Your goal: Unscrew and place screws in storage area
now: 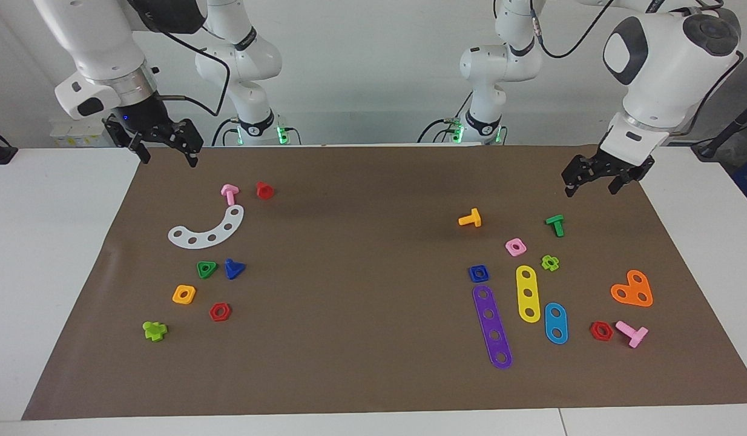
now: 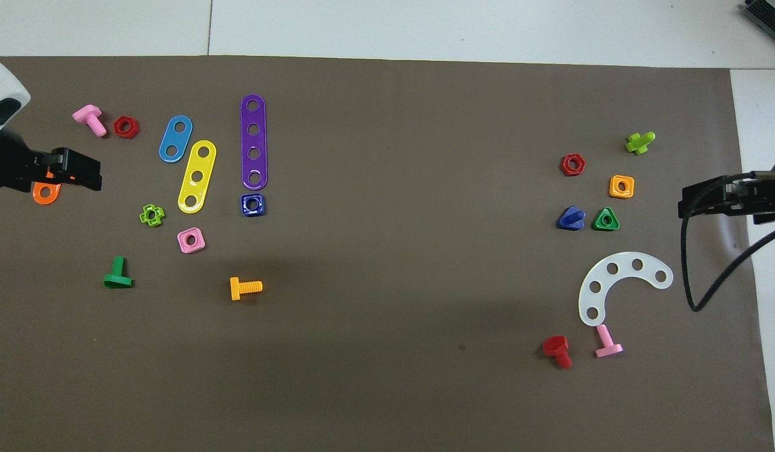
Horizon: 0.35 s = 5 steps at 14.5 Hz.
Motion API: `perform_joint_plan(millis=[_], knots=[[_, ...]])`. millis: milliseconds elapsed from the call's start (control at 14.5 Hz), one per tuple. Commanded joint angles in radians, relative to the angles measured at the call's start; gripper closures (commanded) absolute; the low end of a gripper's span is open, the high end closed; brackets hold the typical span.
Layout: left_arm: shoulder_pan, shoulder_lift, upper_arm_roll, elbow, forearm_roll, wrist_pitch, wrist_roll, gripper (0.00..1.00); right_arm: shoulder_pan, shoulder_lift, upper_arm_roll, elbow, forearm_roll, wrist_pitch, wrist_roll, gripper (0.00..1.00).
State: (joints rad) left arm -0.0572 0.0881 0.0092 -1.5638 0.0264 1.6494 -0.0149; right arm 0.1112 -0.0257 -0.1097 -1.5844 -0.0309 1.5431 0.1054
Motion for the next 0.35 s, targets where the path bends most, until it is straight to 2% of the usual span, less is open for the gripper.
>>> perform_joint_plan(millis=[0, 277], knots=[[0.008, -0.033, -0.006, -0.039, 0.017, 0.018, 0.003, 0.00, -0.004, -0.011, 0.008, -0.011, -0.017, 0.009, -0.001, 0.00], [0.008, -0.033, -0.006, -0.039, 0.017, 0.018, 0.003, 0.00, -0.005, -0.013, 0.008, -0.014, -0.015, 0.008, -0.004, 0.00]])
